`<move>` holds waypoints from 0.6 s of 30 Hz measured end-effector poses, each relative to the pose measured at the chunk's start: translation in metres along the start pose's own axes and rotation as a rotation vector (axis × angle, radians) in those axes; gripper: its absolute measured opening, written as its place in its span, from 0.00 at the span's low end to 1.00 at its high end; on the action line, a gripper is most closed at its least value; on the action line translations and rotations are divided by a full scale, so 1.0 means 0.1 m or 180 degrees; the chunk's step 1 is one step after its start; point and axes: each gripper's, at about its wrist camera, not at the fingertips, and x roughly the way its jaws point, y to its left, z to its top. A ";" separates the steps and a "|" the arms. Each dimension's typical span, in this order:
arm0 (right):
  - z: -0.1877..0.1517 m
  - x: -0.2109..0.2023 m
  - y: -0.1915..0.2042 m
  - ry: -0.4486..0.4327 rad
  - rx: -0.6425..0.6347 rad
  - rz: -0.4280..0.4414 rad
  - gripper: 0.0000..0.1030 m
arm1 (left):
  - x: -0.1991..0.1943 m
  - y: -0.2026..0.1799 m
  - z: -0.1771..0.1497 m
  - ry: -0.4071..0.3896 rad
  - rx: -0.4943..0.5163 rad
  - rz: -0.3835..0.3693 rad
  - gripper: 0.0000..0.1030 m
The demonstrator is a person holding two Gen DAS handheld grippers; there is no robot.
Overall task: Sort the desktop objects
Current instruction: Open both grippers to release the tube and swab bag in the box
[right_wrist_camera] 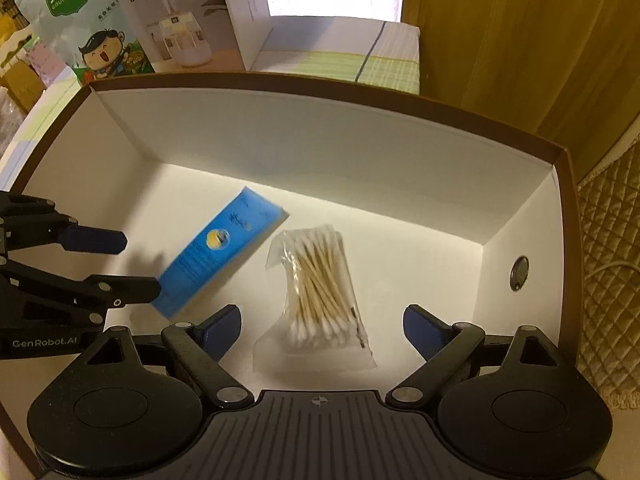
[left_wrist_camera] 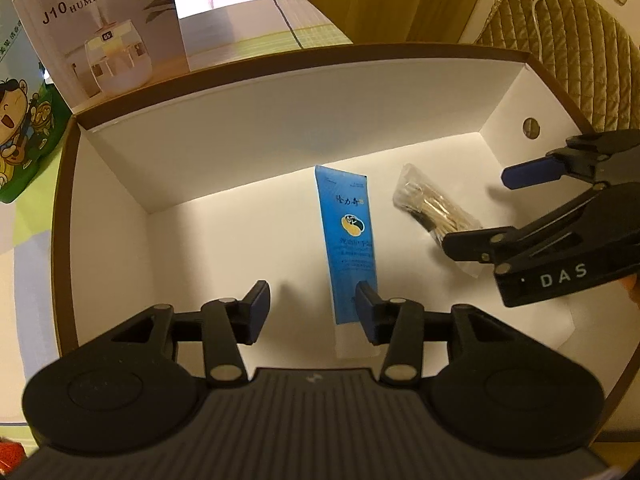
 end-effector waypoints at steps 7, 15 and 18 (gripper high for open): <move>-0.03 -0.05 0.01 0.0002 0.0019 -0.0016 0.91 | 0.00 0.00 -0.02 0.0021 0.0026 0.0067 0.46; -0.09 -0.15 0.03 -0.0038 0.0053 0.0003 0.91 | -0.03 0.00 -0.03 0.0011 0.0041 0.0144 0.48; -0.11 -0.20 0.05 -0.0062 0.0068 0.0008 0.91 | -0.08 -0.01 -0.04 -0.0016 0.0045 0.0163 0.49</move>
